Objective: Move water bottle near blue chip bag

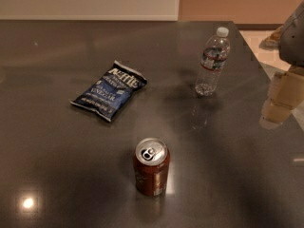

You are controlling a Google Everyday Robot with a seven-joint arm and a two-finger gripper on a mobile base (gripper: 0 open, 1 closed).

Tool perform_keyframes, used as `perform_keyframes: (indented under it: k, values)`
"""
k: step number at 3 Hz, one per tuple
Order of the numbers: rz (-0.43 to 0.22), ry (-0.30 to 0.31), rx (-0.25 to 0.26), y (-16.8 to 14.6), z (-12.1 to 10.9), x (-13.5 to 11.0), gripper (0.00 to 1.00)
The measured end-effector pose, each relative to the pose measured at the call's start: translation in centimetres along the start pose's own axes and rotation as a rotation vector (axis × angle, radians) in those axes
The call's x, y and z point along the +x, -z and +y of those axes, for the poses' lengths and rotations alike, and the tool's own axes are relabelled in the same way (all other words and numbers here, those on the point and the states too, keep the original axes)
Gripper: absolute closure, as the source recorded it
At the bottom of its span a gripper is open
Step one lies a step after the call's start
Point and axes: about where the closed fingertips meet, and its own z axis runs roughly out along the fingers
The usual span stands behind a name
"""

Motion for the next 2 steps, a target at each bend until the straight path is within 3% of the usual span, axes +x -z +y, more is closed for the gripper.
perform_keyframes:
  k: [1,2]
  values:
    - [0.0,0.0,0.001,0.0,0.0,0.0,0.0]
    - [-0.012,-0.017,-0.012,-0.4,-1.9,-0.2,0.0]
